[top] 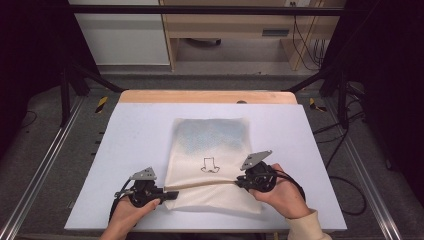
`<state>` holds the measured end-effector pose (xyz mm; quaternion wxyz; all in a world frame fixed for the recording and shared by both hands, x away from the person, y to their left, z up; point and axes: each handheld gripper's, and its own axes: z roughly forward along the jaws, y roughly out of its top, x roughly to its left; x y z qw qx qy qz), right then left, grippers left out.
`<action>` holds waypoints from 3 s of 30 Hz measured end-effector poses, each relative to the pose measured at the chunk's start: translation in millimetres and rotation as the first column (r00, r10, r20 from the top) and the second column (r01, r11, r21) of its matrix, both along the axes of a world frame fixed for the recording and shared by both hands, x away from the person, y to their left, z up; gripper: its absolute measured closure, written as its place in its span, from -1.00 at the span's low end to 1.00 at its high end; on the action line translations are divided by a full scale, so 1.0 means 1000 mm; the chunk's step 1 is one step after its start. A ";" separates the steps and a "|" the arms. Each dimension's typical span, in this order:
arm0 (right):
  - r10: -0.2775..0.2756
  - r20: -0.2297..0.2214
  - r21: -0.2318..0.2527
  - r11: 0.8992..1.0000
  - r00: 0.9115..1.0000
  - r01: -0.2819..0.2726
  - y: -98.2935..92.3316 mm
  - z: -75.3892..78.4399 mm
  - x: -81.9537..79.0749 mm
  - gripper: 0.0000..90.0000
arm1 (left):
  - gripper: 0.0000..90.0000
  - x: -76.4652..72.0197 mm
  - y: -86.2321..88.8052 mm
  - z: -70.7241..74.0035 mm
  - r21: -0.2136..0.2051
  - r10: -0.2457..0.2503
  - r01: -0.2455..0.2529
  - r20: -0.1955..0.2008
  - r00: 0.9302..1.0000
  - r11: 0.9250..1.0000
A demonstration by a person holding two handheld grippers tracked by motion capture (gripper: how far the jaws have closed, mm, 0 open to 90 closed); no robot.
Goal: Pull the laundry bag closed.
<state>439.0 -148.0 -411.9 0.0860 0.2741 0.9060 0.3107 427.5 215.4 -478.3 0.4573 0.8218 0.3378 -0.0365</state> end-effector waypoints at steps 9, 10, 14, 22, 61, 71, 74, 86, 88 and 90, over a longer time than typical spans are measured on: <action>-0.010 0.001 0.004 1.000 1.000 0.010 -0.007 0.001 -0.001 0.81 | 0.86 0.000 0.000 0.000 -0.001 -0.001 0.001 0.003 1.000 1.000; -0.012 0.003 0.001 1.000 1.000 0.012 -0.008 0.001 -0.001 0.81 | 0.86 0.000 0.000 0.000 0.000 -0.001 0.001 0.003 1.000 1.000; -0.023 -0.001 0.005 1.000 1.000 0.023 -0.011 0.002 -0.001 0.81 | 0.86 0.000 0.000 0.000 -0.001 0.000 0.000 0.003 1.000 1.000; -0.031 0.002 0.009 0.999 1.000 0.031 -0.015 0.001 -0.003 0.81 | 0.86 0.000 0.000 0.000 -0.001 0.003 -0.003 0.003 1.000 1.000; -0.065 -0.001 0.018 0.998 0.998 0.065 -0.031 0.001 -0.006 0.81 | 0.86 0.000 0.000 0.001 -0.004 -0.001 0.001 0.004 1.000 1.000; -0.073 -0.004 0.025 0.997 0.997 0.074 -0.036 0.001 -0.007 0.81 | 0.86 0.000 0.000 0.001 -0.003 0.003 -0.003 0.005 1.000 1.000; -0.073 -0.010 0.019 0.997 0.997 0.073 -0.036 0.001 -0.008 0.81 | 0.85 0.000 0.001 0.001 -0.003 0.004 -0.004 0.007 1.000 1.000; -0.076 -0.021 0.017 0.997 0.997 0.076 -0.039 -0.004 -0.008 0.81 | 0.85 0.000 0.001 0.001 -0.002 0.004 -0.004 0.008 1.000 1.000; -0.076 -0.022 0.018 0.997 0.997 0.077 -0.039 -0.004 -0.008 0.81 | 0.85 0.000 0.001 0.001 -0.002 0.005 -0.005 0.008 1.000 1.000; -0.078 -0.025 0.014 0.997 0.997 0.078 -0.041 -0.004 -0.008 0.81 | 0.85 0.000 0.001 0.001 -0.003 0.005 -0.005 0.008 1.000 1.000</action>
